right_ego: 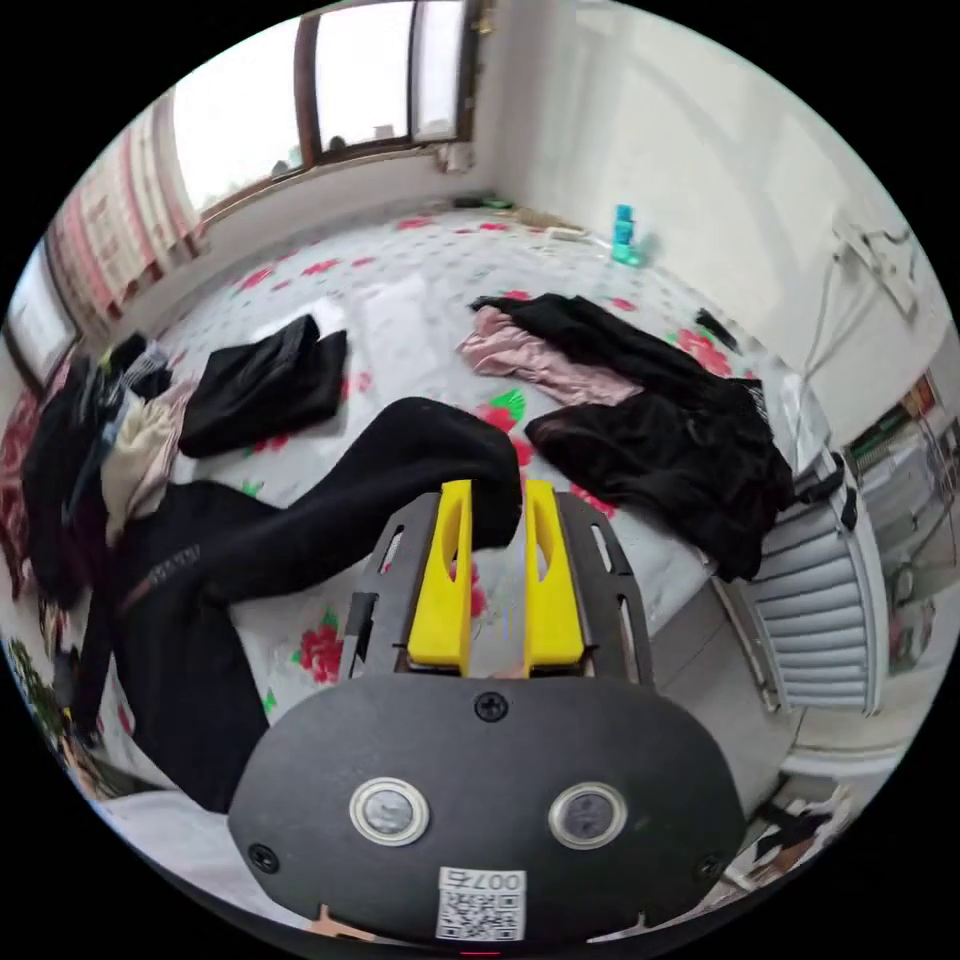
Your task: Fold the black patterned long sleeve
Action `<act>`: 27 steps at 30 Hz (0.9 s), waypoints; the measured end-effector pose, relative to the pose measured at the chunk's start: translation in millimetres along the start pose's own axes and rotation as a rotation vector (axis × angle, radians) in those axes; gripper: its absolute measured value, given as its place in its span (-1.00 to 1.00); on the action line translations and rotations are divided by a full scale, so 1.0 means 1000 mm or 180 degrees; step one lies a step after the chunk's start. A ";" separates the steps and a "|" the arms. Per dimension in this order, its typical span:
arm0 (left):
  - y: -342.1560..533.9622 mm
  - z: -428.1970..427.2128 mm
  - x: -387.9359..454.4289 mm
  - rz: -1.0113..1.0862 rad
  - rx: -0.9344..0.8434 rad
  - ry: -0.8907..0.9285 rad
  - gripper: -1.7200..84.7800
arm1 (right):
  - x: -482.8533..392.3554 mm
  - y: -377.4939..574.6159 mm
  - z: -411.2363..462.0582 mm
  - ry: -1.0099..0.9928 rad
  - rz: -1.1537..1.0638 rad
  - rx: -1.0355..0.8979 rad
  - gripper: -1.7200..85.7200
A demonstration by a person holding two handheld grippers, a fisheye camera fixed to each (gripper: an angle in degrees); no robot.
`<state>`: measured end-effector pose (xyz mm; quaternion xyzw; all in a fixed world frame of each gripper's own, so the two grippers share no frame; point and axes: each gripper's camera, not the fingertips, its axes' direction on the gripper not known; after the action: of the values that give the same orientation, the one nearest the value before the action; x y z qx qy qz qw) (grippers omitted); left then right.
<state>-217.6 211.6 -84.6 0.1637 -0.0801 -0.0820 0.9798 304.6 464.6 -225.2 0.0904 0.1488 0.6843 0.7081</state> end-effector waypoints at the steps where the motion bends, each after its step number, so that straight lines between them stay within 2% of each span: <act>1: -0.004 -0.005 -0.019 -0.0211 0.0070 -0.0032 -0.98 | 0.012 -0.003 -0.003 0.0064 0.0158 -0.0010 -0.83; 3: -0.010 -0.014 -0.069 -0.0615 0.0189 -0.0038 -0.97 | 0.016 0.003 -0.003 -0.0014 0.0213 -0.0024 -0.82; 7: 0.012 0.001 -0.071 -0.0424 0.0115 -0.0178 -0.93 | -0.027 0.063 0.016 -0.0790 -0.0020 -0.0295 -0.82; 11: 0.083 0.048 -0.028 0.0197 -0.0233 0.0370 -0.83 | -0.092 0.164 0.029 -0.1532 -0.0448 -0.0748 -0.82; 14: 0.138 0.085 0.020 0.0857 -0.0656 0.0944 -0.76 | -0.114 0.232 0.029 -0.1817 -0.0571 -0.1077 -0.81; 18: 0.181 0.120 0.072 0.1833 -0.0985 0.1264 -0.70 | -0.113 0.288 0.027 -0.1878 -0.0511 -0.1356 -0.79; 21: 0.184 0.131 0.094 0.2348 -0.0906 0.1389 -0.71 | -0.113 0.317 0.033 -0.1794 -0.0537 -0.1560 -0.77; 24: 0.187 0.136 0.118 0.2979 -0.0825 0.1394 -0.81 | -0.126 0.340 0.053 -0.1613 -0.0724 -0.1823 -0.78; 27: 0.168 0.129 0.127 0.2977 -0.1091 0.1604 -0.88 | -0.143 0.348 0.064 -0.1104 -0.0924 -0.1961 -0.85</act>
<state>-94.9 304.8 108.4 -0.0365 0.1071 0.3913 0.9133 -4.6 343.3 -37.4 -0.0342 -0.1746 0.5641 0.8063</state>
